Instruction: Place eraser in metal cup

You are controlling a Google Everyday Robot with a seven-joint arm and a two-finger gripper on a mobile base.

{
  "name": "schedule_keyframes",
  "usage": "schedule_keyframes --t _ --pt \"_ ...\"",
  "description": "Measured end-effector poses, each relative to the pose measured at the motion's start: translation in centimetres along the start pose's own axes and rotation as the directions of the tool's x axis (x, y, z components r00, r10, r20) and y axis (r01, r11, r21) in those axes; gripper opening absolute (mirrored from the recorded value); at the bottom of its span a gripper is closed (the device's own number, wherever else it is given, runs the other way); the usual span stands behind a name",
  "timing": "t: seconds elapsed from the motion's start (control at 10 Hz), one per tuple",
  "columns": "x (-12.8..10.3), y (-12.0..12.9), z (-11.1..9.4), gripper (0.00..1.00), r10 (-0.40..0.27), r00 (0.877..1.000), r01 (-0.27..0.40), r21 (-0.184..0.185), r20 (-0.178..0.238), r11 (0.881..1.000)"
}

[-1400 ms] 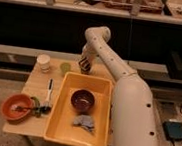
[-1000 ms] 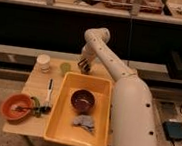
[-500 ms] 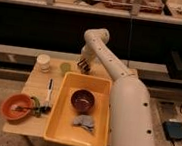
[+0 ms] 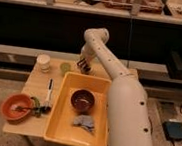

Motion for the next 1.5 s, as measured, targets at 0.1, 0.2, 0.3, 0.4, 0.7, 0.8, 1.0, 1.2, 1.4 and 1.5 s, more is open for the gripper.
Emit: schedule_keyframes --t 0.1,0.2,0.3,0.4,0.7,0.8,1.0,1.2,1.4,1.5 --pt "0.15 0.0 -0.03 0.0 0.003 1.0 -0.003 0.001 0.001 1.0" --pt "0.23 -0.03 -0.03 0.0 0.005 1.0 -0.005 0.002 0.003 1.0" --pt "0.31 -0.1 -0.01 0.0 0.007 1.0 -0.007 0.003 0.004 1.0" --pt "0.3 -0.25 0.03 0.0 0.009 1.0 -0.009 0.004 0.005 1.0" --pt "0.13 -0.73 0.16 0.16 0.013 1.0 -0.013 0.008 0.007 1.0" --pt "0.15 -0.73 0.18 0.24 0.016 1.0 -0.016 0.009 0.009 1.0" --pt "0.08 -0.73 0.2 0.48 0.019 1.0 -0.02 0.011 0.014 1.0" --pt "-0.04 -0.8 0.22 0.64 0.018 1.0 -0.018 0.01 0.016 1.0" --pt "-0.26 -0.99 0.14 0.75 0.014 1.0 -0.014 0.01 0.012 1.0" --pt "-0.16 -0.88 0.03 0.75 0.015 1.0 -0.015 0.009 0.008 1.0"
